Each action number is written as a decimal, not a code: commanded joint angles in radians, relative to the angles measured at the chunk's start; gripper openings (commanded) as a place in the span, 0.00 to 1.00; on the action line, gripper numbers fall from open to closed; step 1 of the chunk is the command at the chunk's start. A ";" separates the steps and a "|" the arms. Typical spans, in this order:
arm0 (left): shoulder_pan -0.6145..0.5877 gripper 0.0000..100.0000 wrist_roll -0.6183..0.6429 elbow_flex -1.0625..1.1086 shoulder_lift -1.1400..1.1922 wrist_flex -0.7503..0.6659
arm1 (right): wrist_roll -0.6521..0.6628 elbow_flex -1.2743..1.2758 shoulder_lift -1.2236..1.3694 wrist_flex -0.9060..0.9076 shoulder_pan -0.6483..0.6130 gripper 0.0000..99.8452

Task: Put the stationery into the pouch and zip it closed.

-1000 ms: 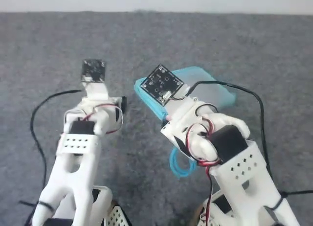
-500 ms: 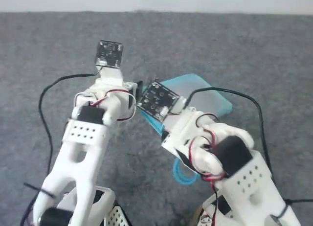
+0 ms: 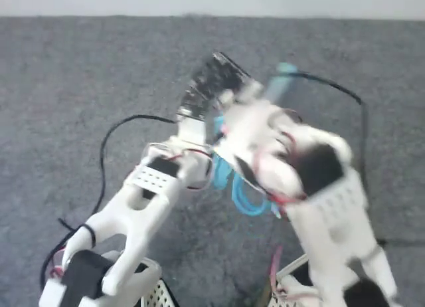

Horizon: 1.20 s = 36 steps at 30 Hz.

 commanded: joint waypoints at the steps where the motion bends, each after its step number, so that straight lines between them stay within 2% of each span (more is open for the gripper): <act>1: -0.011 0.20 0.071 -0.031 -0.009 -0.025 | -0.014 -0.055 0.065 -0.013 -0.064 0.01; 6: -0.112 0.20 0.178 -0.036 -0.021 -0.025 | -0.023 0.153 -0.024 -0.116 -0.064 0.01; 9: -0.244 0.20 0.236 -0.035 -0.086 -0.023 | -0.023 0.382 -0.143 -0.213 -0.062 0.01; 14: -0.422 0.20 0.233 -0.031 -0.221 0.054 | -0.021 0.781 -0.315 -0.397 -0.064 0.01; 17: -0.503 0.20 0.193 -0.027 -0.276 0.097 | -0.014 0.904 -0.318 -0.479 -0.065 0.01; 23: -0.609 0.20 0.160 -0.016 -0.299 0.149 | 0.025 0.809 -0.124 -0.486 -0.067 0.01; 28: -0.611 0.20 0.020 -0.004 -0.295 0.193 | 0.031 0.689 0.084 -0.464 -0.090 0.01; 31: -0.615 0.20 0.002 0.010 -0.295 0.184 | 0.031 0.646 0.113 -0.421 -0.119 0.01; 34: -0.624 0.20 0.002 0.013 -0.295 0.169 | 0.035 0.559 0.056 -0.282 -0.120 0.01; 36: -0.637 0.20 0.011 0.013 -0.295 0.170 | 0.086 0.470 0.028 -0.156 -0.120 0.01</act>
